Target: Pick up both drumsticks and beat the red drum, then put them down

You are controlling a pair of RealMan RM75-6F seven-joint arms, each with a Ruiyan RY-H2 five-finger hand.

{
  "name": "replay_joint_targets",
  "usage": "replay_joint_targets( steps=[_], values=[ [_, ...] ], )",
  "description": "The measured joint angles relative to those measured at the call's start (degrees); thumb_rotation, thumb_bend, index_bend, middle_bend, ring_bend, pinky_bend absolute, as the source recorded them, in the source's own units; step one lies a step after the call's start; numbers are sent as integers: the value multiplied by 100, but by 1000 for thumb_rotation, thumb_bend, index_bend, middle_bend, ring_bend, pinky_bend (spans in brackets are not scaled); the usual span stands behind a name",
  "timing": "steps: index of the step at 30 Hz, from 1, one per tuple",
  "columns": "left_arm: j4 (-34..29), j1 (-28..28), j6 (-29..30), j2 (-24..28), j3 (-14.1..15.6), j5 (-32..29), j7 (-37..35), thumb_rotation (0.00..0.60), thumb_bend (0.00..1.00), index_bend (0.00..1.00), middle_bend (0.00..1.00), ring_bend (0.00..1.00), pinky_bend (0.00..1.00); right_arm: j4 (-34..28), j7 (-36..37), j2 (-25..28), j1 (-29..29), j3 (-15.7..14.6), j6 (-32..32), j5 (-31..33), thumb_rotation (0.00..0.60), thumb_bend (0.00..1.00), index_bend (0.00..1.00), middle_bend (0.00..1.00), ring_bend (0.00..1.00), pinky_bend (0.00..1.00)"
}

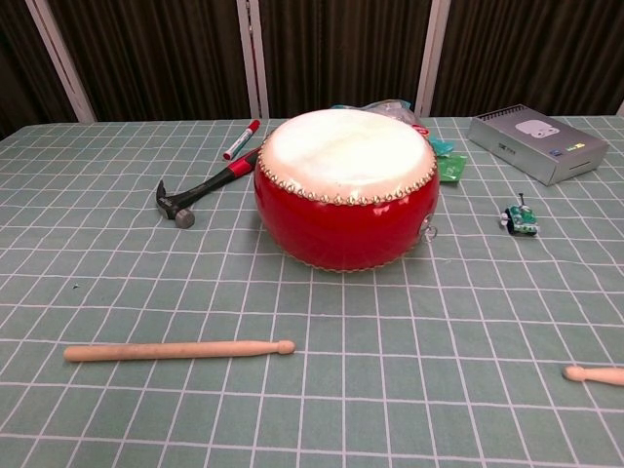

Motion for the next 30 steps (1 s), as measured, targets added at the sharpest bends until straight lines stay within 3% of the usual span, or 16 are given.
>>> replay_joint_targets(
  steps=[4, 8, 14, 22, 30],
  values=[
    [-7, -7, 13, -11, -7, 18, -8, 600, 0, 0, 0, 0, 0, -258, -22, 35, 13, -96, -202, 16, 600, 261, 183, 825, 948, 944],
    [-6, -4, 1, -12, -4, -5, 1, 600, 0, 0, 0, 0, 0, -499, -241, 95, 42, -214, -507, 86, 600, 260, 286, 920, 1000, 989],
    [-31, -6, -18, -5, -8, -32, 15, 600, 0, 0, 0, 0, 0, -721, -934, 162, 92, -325, -919, 335, 600, 261, 326, 933, 1000, 990],
    [-63, -18, -73, 2, -1, -66, 40, 600, 0, 0, 0, 0, 0, -788, -781, 241, 101, -317, -1045, 578, 600, 261, 337, 967, 1000, 998],
    [-100, -39, -128, -14, -8, -110, 109, 600, 0, 0, 0, 0, 0, -953, -1405, 170, 188, -370, -1386, 822, 600, 261, 346, 980, 1000, 1000]
  ],
)
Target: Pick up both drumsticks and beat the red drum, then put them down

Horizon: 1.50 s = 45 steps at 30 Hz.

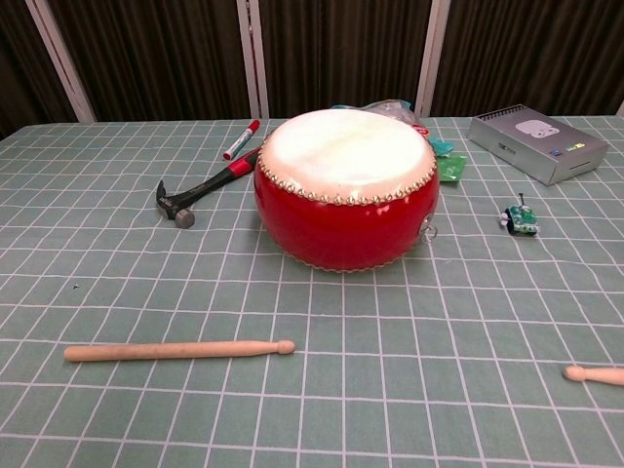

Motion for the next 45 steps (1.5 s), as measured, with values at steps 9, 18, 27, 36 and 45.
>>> replay_joint_targets(
  steps=[9, 18, 27, 36, 45],
  values=[
    [9, -19, -23, 68, 24, 52, -105, 600, 0, 0, 0, 0, 0, -237, -943, -464, 44, 73, -158, 753, 600, 261, 393, 996, 1000, 1000],
    [13, -52, -54, 129, 45, 110, -275, 600, 0, 0, 0, 0, 0, 49, -1202, -1009, 25, 360, 56, 1409, 600, 284, 483, 1000, 1000, 1000],
    [6, -57, -54, 152, 66, 138, -315, 600, 0, 0, 0, 0, 0, 386, -1183, -1405, 5, 408, 181, 1600, 600, 314, 552, 1000, 1000, 1000],
    [-6, -61, -63, 160, 58, 109, -338, 600, 0, 0, 0, 0, 0, 567, -1052, -1578, -29, 361, 170, 1676, 600, 314, 552, 1000, 1000, 1000],
    [-25, -61, -71, 166, 64, 99, -327, 600, 0, 0, 0, 0, 0, 623, -1126, -1661, -15, 286, 66, 1785, 600, 314, 475, 1000, 1000, 1000]
  ],
)
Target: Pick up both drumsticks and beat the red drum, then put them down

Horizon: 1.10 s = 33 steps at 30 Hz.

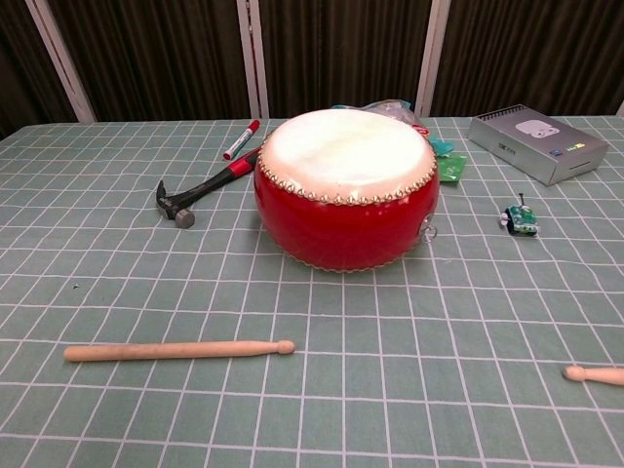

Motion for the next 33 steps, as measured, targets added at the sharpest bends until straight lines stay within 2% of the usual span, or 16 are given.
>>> replay_joint_targets(
  steps=[3, 33],
  values=[
    [-5, -2, -5, -1, -1, -7, 1, 600, 0, 0, 0, 0, 0, 0, -19, -8, 17, 7, -16, 30, 600, 314, 445, 1000, 1000, 1000],
    [-31, -4, 23, 19, -3, 15, -56, 600, 0, 0, 0, 0, 0, -23, -6, -73, 154, 80, -339, 578, 600, 374, 459, 1000, 1000, 1000]
  ],
)
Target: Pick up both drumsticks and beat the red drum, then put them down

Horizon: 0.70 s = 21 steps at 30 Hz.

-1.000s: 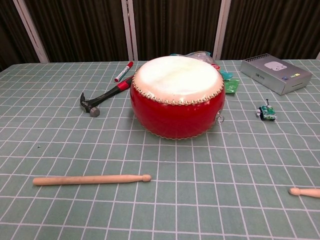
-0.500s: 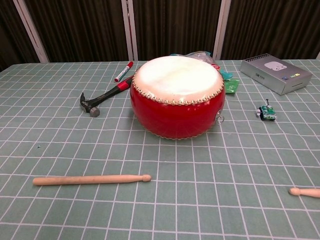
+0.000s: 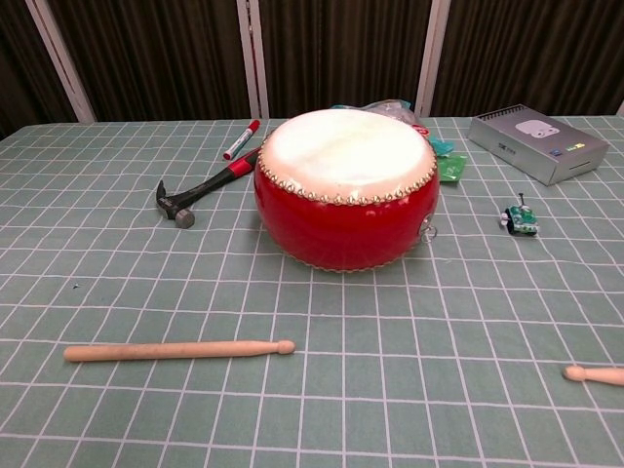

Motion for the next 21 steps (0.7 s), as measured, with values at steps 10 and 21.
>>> replay_joint_targets(
  steps=[10, 21],
  values=[
    [-23, 2, 21, 0, -7, 8, -27, 600, 0, 0, 0, 0, 0, -22, 171, 34, 47, 41, -100, 145, 600, 376, 492, 1000, 1000, 1000],
    [-51, 11, 35, 24, -2, 14, -67, 600, 0, 0, 0, 0, 0, 1, 353, 30, 85, 122, -210, 397, 600, 459, 694, 1000, 1000, 1000]
  ],
)
